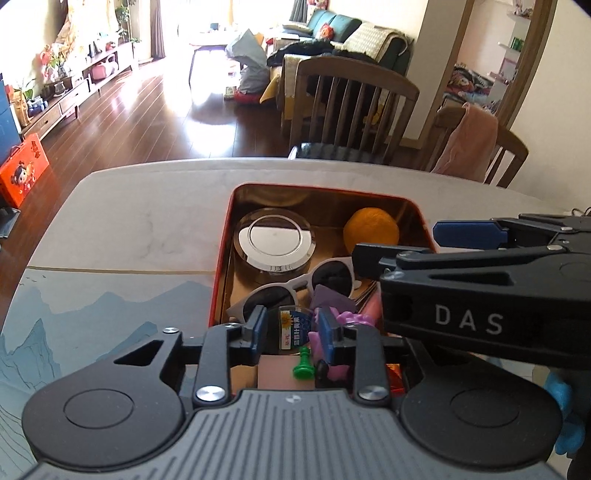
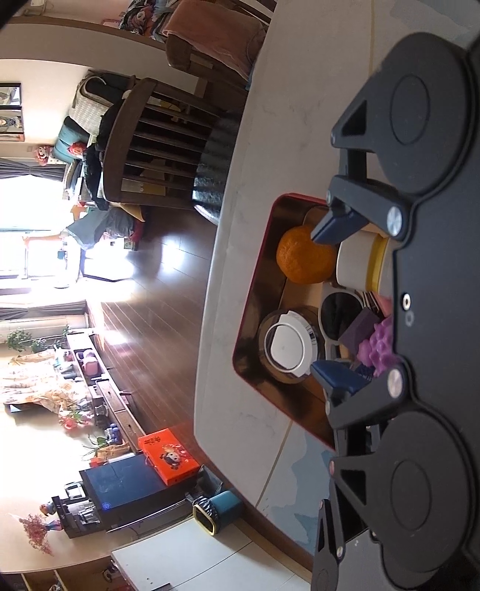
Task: Organize rigid objects
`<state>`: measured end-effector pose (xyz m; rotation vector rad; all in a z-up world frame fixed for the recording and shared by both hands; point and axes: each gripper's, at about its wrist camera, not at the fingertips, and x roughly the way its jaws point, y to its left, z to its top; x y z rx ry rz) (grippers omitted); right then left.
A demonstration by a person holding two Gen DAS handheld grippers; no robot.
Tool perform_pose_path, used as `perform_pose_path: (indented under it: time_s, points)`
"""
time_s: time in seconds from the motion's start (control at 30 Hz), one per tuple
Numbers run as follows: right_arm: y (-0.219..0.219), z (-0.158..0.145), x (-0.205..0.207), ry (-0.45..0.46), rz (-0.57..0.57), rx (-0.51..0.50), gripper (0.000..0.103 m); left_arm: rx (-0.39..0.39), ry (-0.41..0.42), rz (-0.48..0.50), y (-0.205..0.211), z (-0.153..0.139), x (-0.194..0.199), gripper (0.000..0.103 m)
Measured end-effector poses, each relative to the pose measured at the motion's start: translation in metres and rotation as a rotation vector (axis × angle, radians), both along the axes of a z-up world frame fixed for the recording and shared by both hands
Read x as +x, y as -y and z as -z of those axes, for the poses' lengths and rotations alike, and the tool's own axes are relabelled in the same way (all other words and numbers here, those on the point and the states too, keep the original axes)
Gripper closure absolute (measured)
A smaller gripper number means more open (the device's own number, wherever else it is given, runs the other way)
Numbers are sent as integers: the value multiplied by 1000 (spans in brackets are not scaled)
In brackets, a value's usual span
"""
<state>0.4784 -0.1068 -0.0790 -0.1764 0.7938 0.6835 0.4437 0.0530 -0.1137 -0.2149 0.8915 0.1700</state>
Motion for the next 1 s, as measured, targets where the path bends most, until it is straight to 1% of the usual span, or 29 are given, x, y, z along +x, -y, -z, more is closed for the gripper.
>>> perform_pose_path:
  time_s: [0.03, 0.07, 0.13, 0.23, 0.47, 0.57, 0.7, 0.73, 0.77, 0.8, 0.87, 1.0]
  points:
    - [1, -3, -3, 4, 0, 3, 32, 0, 8, -1, 0, -3, -3, 63]
    - [3, -4, -5, 7, -1, 6, 31, 1, 21, -1, 1, -6, -6, 51]
    - [6, -9, -11, 14, -2, 11, 29, 14, 51, -1, 2, -13, -13, 39]
    - [11, -16, -19, 22, 1, 23, 27, 33, 66, 9, 5, -21, -21, 38]
    - [25, -29, -40, 39, 10, 49, 17, 34, 83, 16, 7, -31, -38, 37]
    - [33, -34, -48, 45, 16, 70, 11, 42, 95, 19, 7, -35, -48, 31]
    - [46, -40, -61, 54, 13, 108, 8, 60, 107, 19, 8, -43, -63, 28]
    - [48, -42, -64, 60, 10, 120, 6, 63, 109, 18, 8, -45, -67, 27]
    - [51, -43, -68, 70, 8, 132, 1, 64, 114, 17, 8, -47, -72, 26]
    - [54, -46, -72, 81, 6, 145, 0, 66, 117, 17, 8, -49, -76, 25]
    - [60, -50, -80, 99, -8, 162, 0, 76, 125, 15, 7, -52, -84, 22]
    - [67, -53, -98, 120, -30, 179, 0, 102, 140, 12, 8, -59, -101, 22]
